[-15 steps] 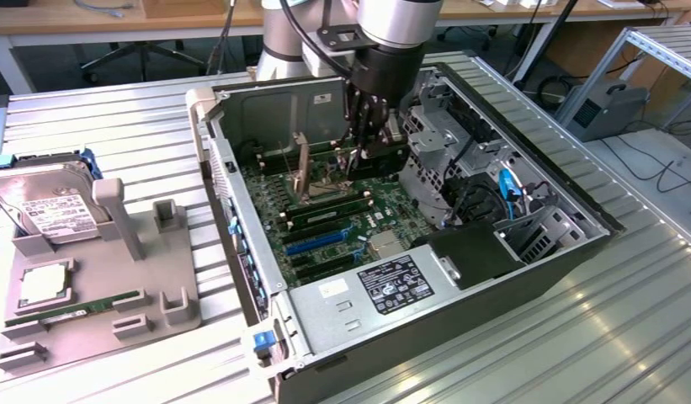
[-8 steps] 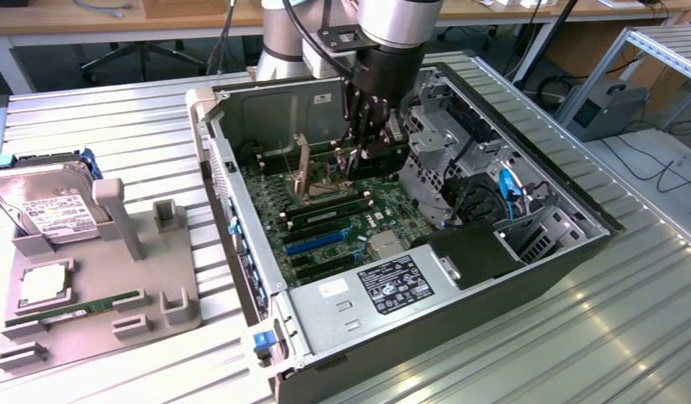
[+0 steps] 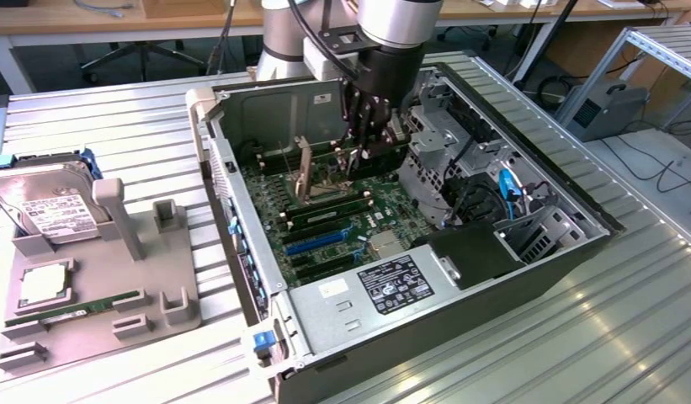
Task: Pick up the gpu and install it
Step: 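Insert the gpu into the slot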
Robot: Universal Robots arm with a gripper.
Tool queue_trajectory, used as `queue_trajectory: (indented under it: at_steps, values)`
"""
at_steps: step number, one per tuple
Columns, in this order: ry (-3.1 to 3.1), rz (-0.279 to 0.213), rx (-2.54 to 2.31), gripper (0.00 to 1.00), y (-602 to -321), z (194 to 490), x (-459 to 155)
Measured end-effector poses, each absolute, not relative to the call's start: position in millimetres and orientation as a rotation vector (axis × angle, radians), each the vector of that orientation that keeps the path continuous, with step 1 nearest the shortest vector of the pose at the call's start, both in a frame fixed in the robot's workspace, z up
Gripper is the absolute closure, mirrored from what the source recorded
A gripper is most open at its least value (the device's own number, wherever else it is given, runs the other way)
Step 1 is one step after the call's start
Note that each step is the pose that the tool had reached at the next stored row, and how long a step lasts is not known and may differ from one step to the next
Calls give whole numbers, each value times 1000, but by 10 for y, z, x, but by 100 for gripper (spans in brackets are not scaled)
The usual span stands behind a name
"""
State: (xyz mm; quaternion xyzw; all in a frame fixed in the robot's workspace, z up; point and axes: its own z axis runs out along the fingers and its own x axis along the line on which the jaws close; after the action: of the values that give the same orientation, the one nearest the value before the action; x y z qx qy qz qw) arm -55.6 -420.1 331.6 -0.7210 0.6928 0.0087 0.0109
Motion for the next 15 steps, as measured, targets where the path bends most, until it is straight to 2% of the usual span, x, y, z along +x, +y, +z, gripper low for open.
queue_trajectory:
  at_steps: [15]
  values:
    - [2119,28,-2290,73,-4202,3315,-556]
